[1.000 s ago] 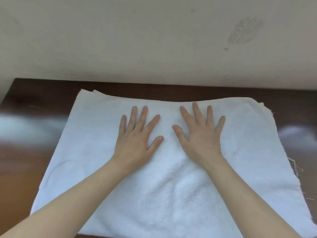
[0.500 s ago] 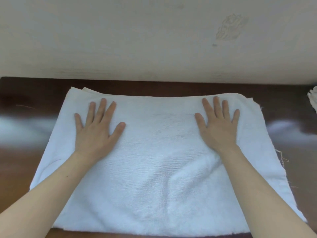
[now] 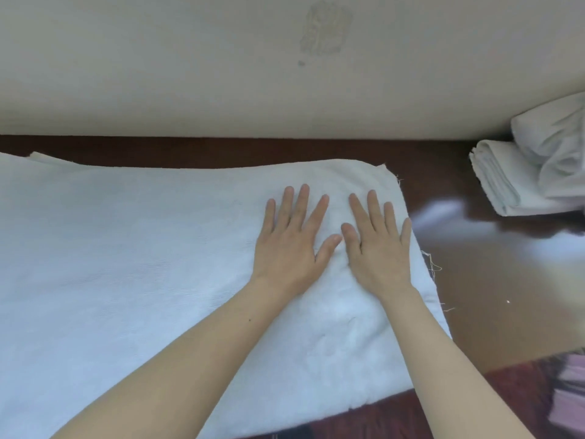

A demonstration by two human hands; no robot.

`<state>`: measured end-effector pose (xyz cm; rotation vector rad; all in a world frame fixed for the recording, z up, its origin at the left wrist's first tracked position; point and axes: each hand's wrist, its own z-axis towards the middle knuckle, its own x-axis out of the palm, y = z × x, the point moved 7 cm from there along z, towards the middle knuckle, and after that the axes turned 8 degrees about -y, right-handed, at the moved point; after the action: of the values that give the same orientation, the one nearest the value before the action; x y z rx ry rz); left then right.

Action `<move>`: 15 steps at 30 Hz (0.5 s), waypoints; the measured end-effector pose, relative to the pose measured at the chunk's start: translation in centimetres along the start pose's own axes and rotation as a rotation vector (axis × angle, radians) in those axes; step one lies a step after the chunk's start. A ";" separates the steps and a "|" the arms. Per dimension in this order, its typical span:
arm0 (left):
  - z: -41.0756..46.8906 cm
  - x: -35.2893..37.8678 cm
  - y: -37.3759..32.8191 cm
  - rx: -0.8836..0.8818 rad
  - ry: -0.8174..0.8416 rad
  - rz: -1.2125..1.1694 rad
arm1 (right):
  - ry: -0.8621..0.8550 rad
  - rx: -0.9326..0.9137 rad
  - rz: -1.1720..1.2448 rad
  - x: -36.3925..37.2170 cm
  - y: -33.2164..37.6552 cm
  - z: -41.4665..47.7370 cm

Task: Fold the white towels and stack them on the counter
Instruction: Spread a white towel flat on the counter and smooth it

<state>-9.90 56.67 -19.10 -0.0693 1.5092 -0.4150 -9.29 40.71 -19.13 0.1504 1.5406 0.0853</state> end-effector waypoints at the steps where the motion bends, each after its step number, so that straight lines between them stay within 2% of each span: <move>1: 0.2 0.6 0.0 -0.006 0.006 0.039 | -0.001 0.000 0.025 0.2 -0.7 0.2; 4: 0.7 1.1 0.8 -0.034 -0.023 0.082 | -0.017 0.066 0.078 0.5 -2.8 0.9; 11: 1.1 0.8 0.7 -0.060 -0.043 0.102 | 0.033 0.210 -0.106 -0.7 -8.9 0.9; 13: 1.0 0.8 0.8 -0.063 -0.043 0.112 | -0.049 0.232 -0.109 -1.8 -7.8 2.3; 15: 1.2 0.9 0.6 -0.061 -0.045 0.115 | -0.155 0.118 -0.039 -2.6 -4.3 4.1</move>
<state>-8.56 56.72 -20.02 -0.0393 1.4736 -0.2743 -5.44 35.85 -17.08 0.2153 1.3933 -0.0473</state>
